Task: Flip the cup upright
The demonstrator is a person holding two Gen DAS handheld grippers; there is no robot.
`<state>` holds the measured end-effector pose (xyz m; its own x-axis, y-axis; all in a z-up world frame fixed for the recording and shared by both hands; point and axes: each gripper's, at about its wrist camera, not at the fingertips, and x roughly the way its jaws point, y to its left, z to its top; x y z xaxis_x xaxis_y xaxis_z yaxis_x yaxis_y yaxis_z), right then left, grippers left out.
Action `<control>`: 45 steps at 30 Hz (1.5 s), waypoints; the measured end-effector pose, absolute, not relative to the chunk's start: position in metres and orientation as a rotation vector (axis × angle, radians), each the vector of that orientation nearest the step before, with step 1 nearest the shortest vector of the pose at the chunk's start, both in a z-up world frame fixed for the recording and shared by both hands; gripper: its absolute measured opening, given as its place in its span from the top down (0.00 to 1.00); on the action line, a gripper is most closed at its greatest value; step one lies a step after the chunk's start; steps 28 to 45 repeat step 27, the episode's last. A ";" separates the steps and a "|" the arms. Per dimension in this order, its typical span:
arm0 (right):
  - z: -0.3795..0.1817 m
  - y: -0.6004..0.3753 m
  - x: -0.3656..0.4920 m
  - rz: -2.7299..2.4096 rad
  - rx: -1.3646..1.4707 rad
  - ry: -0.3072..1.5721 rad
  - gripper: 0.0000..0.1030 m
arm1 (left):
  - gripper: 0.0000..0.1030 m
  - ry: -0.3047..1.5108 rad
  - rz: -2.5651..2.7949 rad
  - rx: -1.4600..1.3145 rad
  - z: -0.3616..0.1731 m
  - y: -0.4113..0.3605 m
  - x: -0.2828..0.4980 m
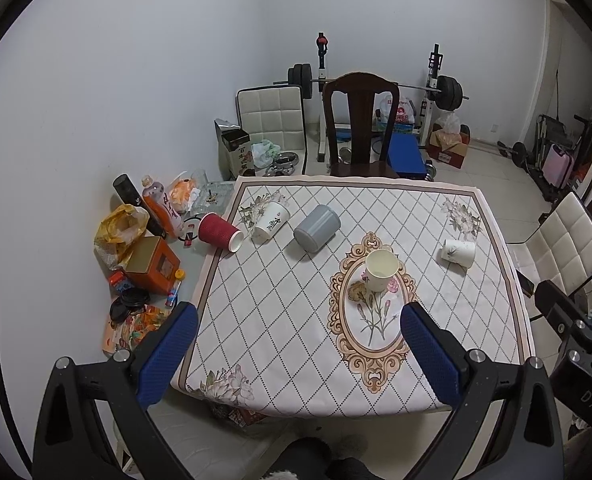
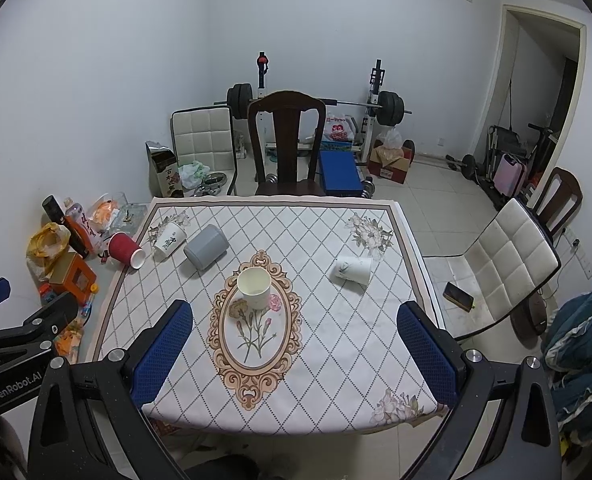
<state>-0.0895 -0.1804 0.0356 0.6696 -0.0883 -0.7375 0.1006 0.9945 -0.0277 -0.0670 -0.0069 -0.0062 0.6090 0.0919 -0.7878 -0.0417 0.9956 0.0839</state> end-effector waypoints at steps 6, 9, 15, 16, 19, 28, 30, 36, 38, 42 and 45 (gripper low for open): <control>0.036 -0.180 -0.089 -0.107 0.017 0.827 0.00 | 0.00 0.904 0.072 0.060 -0.001 -0.010 -0.070; 0.036 -0.180 -0.089 -0.106 0.017 0.827 0.00 | 0.00 0.905 0.071 0.057 -0.001 -0.009 -0.070; 0.036 -0.179 -0.089 -0.107 0.016 0.828 0.00 | 0.00 0.904 0.069 0.058 -0.001 -0.009 -0.071; 0.036 -0.179 -0.089 -0.106 0.017 0.829 0.00 | 0.00 0.903 0.069 0.058 -0.001 -0.009 -0.070; 0.036 -0.178 -0.090 -0.107 0.018 0.826 0.00 | 0.00 0.901 0.070 0.058 -0.001 -0.009 -0.071; 0.037 -0.177 -0.090 -0.103 0.020 0.825 0.00 | 0.00 0.887 0.065 0.050 0.004 -0.008 -0.073; 0.037 -0.177 -0.090 -0.103 0.020 0.825 0.00 | 0.00 0.887 0.065 0.050 0.004 -0.008 -0.073; 0.037 -0.177 -0.090 -0.103 0.020 0.825 0.00 | 0.00 0.887 0.065 0.050 0.004 -0.008 -0.073; 0.037 -0.177 -0.090 -0.103 0.020 0.825 0.00 | 0.00 0.887 0.065 0.050 0.004 -0.008 -0.073; 0.037 -0.177 -0.090 -0.103 0.020 0.825 0.00 | 0.00 0.887 0.065 0.050 0.004 -0.008 -0.073; 0.037 -0.177 -0.090 -0.103 0.020 0.825 0.00 | 0.00 0.887 0.065 0.050 0.004 -0.008 -0.073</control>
